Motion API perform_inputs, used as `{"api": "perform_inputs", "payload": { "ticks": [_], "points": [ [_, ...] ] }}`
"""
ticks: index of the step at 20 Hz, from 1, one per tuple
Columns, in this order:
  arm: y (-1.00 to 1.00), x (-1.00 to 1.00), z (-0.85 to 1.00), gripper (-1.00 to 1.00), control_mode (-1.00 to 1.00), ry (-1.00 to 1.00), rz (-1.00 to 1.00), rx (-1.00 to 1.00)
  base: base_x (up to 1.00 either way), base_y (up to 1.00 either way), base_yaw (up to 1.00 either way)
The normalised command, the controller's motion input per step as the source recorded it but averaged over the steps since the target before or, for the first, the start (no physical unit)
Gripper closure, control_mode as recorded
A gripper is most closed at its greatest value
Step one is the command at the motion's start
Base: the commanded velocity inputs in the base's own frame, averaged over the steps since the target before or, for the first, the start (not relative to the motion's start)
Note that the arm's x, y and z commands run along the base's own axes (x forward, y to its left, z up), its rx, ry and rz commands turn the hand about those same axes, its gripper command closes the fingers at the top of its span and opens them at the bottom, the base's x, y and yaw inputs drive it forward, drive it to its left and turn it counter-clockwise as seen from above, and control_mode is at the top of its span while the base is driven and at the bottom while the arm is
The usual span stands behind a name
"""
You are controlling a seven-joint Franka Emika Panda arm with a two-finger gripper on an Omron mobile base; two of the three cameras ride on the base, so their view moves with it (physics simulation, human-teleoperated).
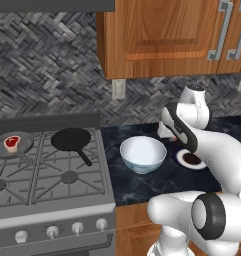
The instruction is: Place one of the steaks on the plate and the other in the bowl. Then place the bowl in the fridge.
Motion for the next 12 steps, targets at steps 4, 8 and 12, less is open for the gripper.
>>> {"api": "perform_inputs", "payload": {
  "ticks": [4, 8, 12],
  "points": [
    [0.0, 0.0, 0.0, 1.0, 1.0, 0.0, 0.0, 0.0, 0.0, 0.0, 0.0],
    [-0.15, 0.17, -0.03, 1.0, -1.0, 0.0, 0.01, 0.0, 0.05, 0.0, 0.0],
    [-0.56, 0.35, -0.03, 1.0, -1.0, 0.01, 0.06, 0.0, 0.0, 0.0, 0.0]
  ]
}}
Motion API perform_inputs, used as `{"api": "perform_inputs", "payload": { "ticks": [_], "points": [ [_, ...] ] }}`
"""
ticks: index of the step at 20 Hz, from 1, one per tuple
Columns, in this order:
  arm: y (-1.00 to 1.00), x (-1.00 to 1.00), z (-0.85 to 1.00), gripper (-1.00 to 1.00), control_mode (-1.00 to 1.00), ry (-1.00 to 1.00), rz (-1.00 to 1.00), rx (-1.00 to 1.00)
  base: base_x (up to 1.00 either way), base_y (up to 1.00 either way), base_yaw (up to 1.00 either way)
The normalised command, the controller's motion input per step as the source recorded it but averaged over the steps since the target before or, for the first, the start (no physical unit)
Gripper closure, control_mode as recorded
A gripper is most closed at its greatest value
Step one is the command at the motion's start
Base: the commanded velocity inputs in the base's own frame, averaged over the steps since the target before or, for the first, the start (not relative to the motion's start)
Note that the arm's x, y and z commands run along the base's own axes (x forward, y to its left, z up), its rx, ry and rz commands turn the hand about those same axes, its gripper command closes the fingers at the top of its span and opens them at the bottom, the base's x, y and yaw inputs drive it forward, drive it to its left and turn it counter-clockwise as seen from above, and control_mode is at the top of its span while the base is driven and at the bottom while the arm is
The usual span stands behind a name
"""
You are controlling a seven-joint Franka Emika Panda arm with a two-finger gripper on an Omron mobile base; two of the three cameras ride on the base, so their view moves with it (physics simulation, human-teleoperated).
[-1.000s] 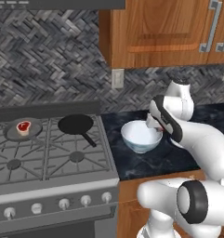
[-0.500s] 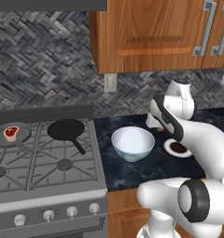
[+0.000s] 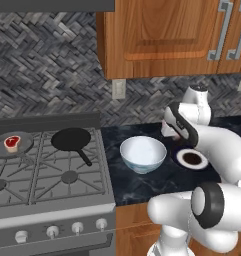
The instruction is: Place one of the steaks on the plate and the other in the bowl. Then place the bowl in the fridge.
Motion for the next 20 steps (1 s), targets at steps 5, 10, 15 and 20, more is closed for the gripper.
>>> {"api": "perform_inputs", "payload": {
  "ticks": [5, 10, 15, 20],
  "points": [
    [-0.59, 0.08, -0.01, 1.0, -1.0, 0.0, 0.09, -0.05, 0.0, 0.0, 0.0],
    [-0.56, 0.0, -0.27, 1.0, -1.0, 0.03, 0.23, -0.08, 0.0, 0.0, 0.0],
    [-0.56, 0.0, -0.5, 1.0, -1.0, 0.0, 0.24, -0.04, 0.0, 0.0, 0.0],
    [-0.32, 0.0, -0.45, 1.0, -1.0, 0.05, 0.2, -0.02, 0.0, 0.0, 0.0]
  ]
}}
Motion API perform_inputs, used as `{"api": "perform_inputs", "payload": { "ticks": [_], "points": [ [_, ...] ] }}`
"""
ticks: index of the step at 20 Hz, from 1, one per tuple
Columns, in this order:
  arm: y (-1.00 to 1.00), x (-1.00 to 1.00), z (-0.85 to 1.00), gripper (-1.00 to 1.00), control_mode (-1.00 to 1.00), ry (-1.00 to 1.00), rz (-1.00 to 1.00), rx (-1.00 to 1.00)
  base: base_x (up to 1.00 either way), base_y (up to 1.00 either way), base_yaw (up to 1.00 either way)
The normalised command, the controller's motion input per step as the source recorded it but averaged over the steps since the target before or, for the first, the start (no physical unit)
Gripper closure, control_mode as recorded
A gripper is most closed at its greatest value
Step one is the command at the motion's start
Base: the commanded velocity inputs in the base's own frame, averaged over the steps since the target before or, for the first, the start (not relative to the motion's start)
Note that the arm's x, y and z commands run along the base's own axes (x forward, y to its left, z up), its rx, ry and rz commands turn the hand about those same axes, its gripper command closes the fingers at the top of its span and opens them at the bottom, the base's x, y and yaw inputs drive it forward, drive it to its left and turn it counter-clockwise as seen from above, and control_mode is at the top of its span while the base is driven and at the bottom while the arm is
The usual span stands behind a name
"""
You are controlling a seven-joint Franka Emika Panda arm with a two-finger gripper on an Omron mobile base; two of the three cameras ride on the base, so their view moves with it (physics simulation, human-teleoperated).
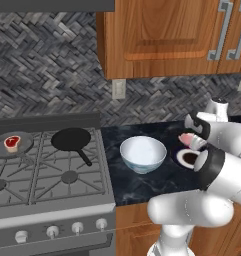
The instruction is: Place one of the steaks on the plate and the other in the bowl. Then place the bowl in the fridge.
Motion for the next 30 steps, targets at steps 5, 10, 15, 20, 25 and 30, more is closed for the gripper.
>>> {"api": "perform_inputs", "payload": {
  "ticks": [5, 10, 15, 20, 25, 30],
  "points": [
    [-0.21, 0.0, -0.41, 1.0, -1.0, 0.07, 0.17, 0.0, 0.0, 0.0, 0.0],
    [-0.29, 0.0, -0.25, 1.0, -1.0, 0.04, 0.1, 0.0, 0.0, 0.0, 0.0],
    [-0.11, 0.03, -0.3, 1.0, -1.0, 0.08, 0.06, 0.0, 0.0, 0.0, 0.0],
    [0.0, 0.06, -0.28, 1.0, -1.0, 0.04, 0.05, 0.0, 0.0, 0.0, 0.0],
    [0.0, 0.17, -0.13, -1.0, -1.0, 0.0, 0.04, 0.0, 0.0, 0.0, 0.0],
    [-0.01, 0.19, -0.07, -1.0, -1.0, 0.0, 0.04, 0.0, 0.0, 0.0, 0.0]
  ]
}}
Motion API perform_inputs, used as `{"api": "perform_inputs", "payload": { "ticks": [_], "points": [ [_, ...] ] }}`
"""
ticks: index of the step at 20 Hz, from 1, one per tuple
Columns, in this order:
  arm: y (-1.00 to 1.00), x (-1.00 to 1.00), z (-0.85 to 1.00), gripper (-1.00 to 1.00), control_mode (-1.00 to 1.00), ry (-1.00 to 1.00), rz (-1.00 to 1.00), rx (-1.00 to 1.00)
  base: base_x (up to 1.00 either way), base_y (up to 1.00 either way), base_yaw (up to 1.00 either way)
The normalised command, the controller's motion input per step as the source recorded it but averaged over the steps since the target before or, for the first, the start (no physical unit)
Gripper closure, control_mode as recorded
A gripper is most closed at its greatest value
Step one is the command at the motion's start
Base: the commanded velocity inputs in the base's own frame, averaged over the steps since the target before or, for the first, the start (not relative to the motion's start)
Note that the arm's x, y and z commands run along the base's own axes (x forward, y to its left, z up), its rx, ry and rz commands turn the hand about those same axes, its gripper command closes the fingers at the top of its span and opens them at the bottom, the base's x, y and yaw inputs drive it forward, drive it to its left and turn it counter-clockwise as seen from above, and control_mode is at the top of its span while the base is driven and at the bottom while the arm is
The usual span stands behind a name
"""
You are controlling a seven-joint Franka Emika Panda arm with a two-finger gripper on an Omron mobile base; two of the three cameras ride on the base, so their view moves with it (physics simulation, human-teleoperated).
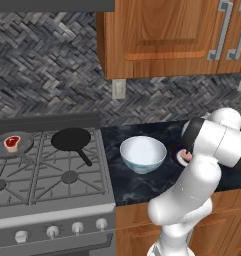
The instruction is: Place one of the steaks on the plate and the other in the bowl. Then place the bowl in the fridge.
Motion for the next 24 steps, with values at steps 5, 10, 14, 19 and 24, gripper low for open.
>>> {"api": "perform_inputs", "payload": {
  "ticks": [5, 10, 14, 19, 24],
  "points": [
    [-0.05, 0.1, 0.0, -1.0, -1.0, 0.0, 0.04, 0.0, 0.0, 0.0, 0.0],
    [0.01, -0.14, 0.08, -1.0, -1.0, -0.01, 0.0, 0.0, 0.0, 0.0, 0.0],
    [0.39, -0.62, 0.69, -1.0, -1.0, -0.11, -0.13, 0.0, 0.0, 0.0, 0.0],
    [0.82, -0.46, 0.85, -1.0, -1.0, 0.0, -0.21, 0.01, 0.0, 0.0, 0.0],
    [0.75, -0.4, 0.73, -1.0, -1.0, 0.02, -0.2, -0.09, 0.0, 0.0, 0.0]
  ]
}}
